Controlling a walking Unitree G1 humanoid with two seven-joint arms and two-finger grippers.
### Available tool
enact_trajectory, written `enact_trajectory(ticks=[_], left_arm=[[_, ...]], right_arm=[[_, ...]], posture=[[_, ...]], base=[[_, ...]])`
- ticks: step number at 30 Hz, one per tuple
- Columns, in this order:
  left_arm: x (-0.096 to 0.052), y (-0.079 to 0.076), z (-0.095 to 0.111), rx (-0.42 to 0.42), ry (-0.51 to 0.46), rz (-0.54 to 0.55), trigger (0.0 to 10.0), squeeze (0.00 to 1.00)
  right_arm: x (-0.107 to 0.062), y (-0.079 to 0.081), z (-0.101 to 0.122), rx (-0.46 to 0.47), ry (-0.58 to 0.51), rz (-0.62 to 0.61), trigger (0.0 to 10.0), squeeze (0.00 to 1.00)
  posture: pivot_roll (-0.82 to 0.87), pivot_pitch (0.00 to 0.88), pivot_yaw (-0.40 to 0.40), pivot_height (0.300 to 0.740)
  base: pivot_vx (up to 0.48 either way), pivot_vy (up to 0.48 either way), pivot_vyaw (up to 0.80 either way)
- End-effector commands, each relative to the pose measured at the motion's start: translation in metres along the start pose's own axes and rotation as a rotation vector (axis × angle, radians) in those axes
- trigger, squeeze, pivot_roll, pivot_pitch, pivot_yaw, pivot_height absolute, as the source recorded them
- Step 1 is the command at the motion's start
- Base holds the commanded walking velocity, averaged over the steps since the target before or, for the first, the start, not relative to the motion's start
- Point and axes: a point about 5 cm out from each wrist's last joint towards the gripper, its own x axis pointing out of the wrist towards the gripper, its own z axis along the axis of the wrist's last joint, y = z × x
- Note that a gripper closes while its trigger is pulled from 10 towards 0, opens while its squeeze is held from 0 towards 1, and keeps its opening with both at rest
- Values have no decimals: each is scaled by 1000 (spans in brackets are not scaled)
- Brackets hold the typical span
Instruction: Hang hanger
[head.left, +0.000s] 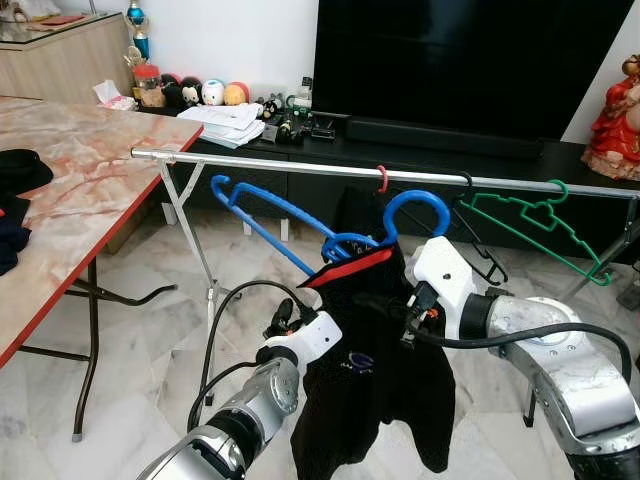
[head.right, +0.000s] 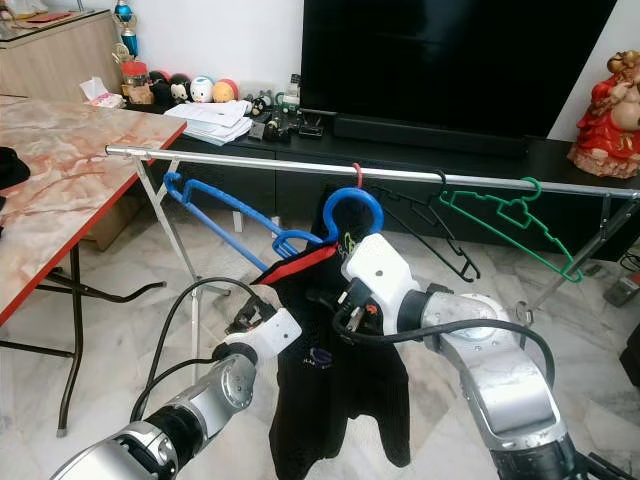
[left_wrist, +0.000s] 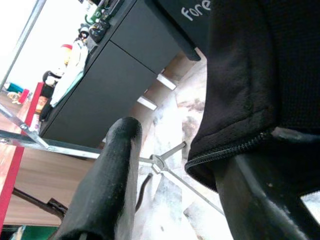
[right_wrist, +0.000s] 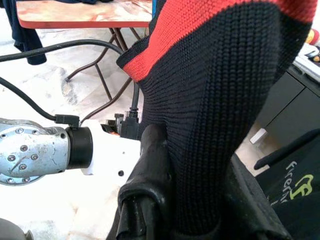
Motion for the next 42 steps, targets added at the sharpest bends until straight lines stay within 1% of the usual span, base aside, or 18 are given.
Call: enact_trajectory(ticks=[1, 7, 9, 11, 18, 21, 23, 25, 26, 27, 28, 30, 33, 36, 37, 39, 40, 42], left_arm=[[1, 0, 5, -14, -16, -12, 0, 0], [-2, -9, 11, -37, -67, -66, 0, 0], [-3, -14, 18, -68, -110, -105, 0, 0], [-5, -18, 23, -67, -141, -131, 0, 0], [-7, -26, 24, -51, -150, -189, 0, 0], [-9, -29, 22, -47, -156, -221, 0, 0], [-10, -29, 21, -66, -149, -230, 0, 0], [-10, -29, 18, -132, -121, -236, 0, 0], [-9, -28, 14, -269, -61, -236, 0, 0], [-9, -28, 11, -341, -29, -233, 0, 0], [-9, -26, 5, -497, 40, -220, 0, 0], [-8, -24, 1, -601, 87, -203, 0, 0], [-7, -20, -3, -645, 112, -186, 0, 0], [-7, -15, -13, -738, 162, -152, 0, 0], [-7, -14, -14, -746, 166, -151, 0, 0], [-6, -11, -16, -734, 163, -149, 0, 0], [-6, -11, -16, -734, 163, -149, 0, 0], [-6, -9, -19, -762, 175, -145, 0, 0]], right_arm=[[-2, 0, 7, -36, -13, -4, 0, 0], [-2, 0, 5, -34, -7, 1, 0, 0], [-2, -1, 4, -34, -1, -7, 0, 0], [-2, -2, 2, -40, 10, -12, 0, 0], [-2, -4, 0, -47, 18, -21, 0, 0], [-1, -5, -5, -68, 49, -33, 0, 0], [-1, -5, -6, -71, 54, -33, 0, 0], [-1, -6, -8, -91, 68, -41, 0, 0], [-2, -9, -13, -151, 110, -49, 0, 0], [-2, -10, -16, -185, 133, -51, 0, 0], [-5, -12, -23, -222, 166, -45, 0, 0], [-10, -16, -31, -237, 199, -43, 0, 0], [-17, -22, -42, -224, 219, -48, 0, 0], [-29, -29, -63, -193, 185, -41, 0, 0], [-30, -29, -65, -189, 181, -36, 0, 0], [-39, -34, -85, -105, 216, -73, 0, 0], [-39, -34, -85, -105, 216, -73, 0, 0], [-51, -37, -110, -12, 238, -87, 0, 0]], posture=[[-30, 0, -44, 740], [-30, 0, -42, 740], [-29, 0, -42, 740], [-29, 0, -41, 740], [-29, 0, -38, 740], [-27, 0, -36, 740], [-29, 0, -34, 740], [-30, 0, -31, 740], [-36, 0, -25, 740], [-36, 0, -25, 740], [-41, 0, -22, 740], [-41, 0, -22, 740], [-42, 0, -22, 740], [-40, 0, -25, 740], [-40, 0, -25, 740], [-33, 0, -28, 740], [-33, 0, -28, 740], [-35, 0, -26, 740]], base=[[0, 0, 0], [0, 0, 0], [0, 0, 0], [0, 0, 0], [0, 0, 0], [0, 0, 0], [0, 0, 0], [0, 0, 0], [0, 0, 0], [0, 0, 0], [0, 0, 0], [0, 0, 0], [0, 0, 0], [0, 0, 0], [0, 0, 0], [0, 0, 0], [0, 0, 0], [0, 0, 0]])
